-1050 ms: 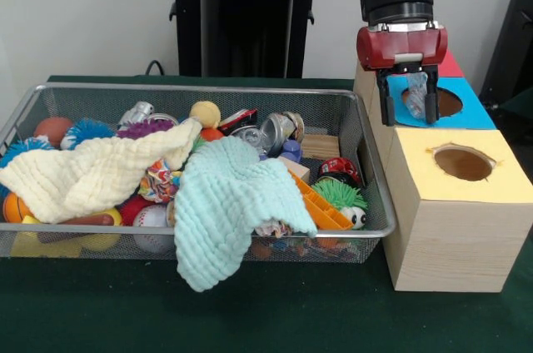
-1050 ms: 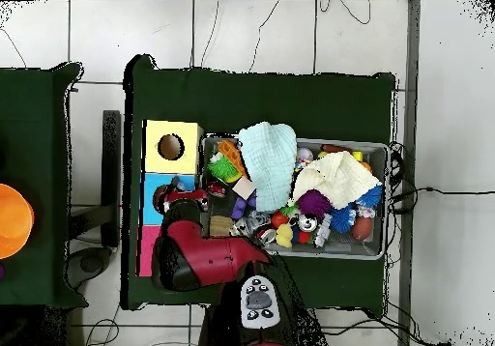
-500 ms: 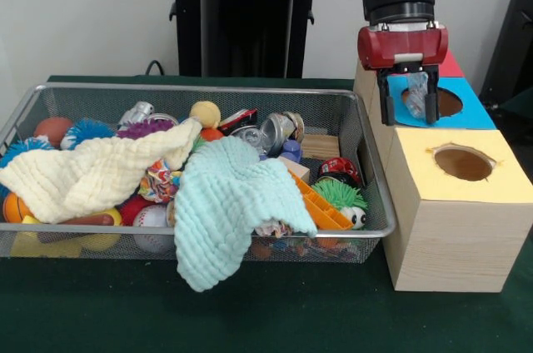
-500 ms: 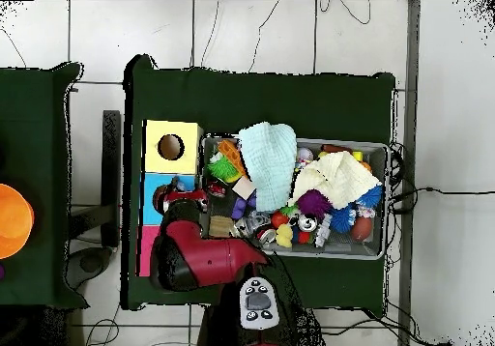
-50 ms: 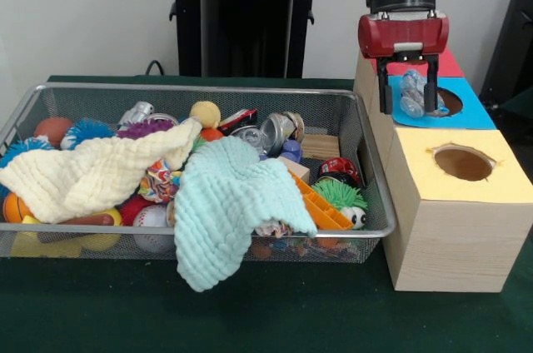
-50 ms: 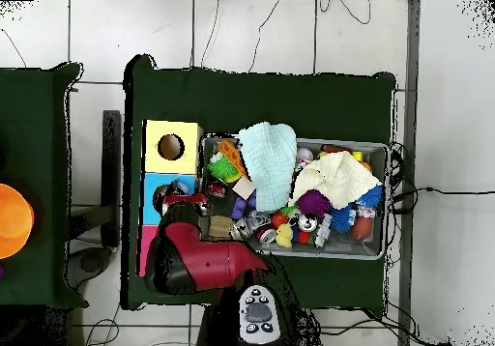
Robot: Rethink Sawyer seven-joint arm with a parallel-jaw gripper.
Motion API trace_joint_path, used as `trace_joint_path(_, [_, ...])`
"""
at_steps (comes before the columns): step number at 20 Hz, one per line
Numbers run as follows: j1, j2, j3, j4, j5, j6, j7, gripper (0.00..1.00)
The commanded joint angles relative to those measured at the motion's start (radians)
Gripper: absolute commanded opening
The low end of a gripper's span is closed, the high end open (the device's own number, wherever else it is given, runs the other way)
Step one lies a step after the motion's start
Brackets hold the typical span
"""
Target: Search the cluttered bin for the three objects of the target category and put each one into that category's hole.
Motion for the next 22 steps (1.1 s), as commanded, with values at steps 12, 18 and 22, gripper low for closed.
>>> trace_joint_path(12, [0.005, -0.107, 0.095, 0.046, 0.059, 0.2, 0.209, 1.0])
trace_joint_path(18, [-0.028, -0.053, 0.101, 0.06, 0.012, 0.122, 0.207, 1.0])
trace_joint_path(22, [-0.083, -0.002, 0.134, 0.09, -0.035, 0.063, 0.216, 1.0])
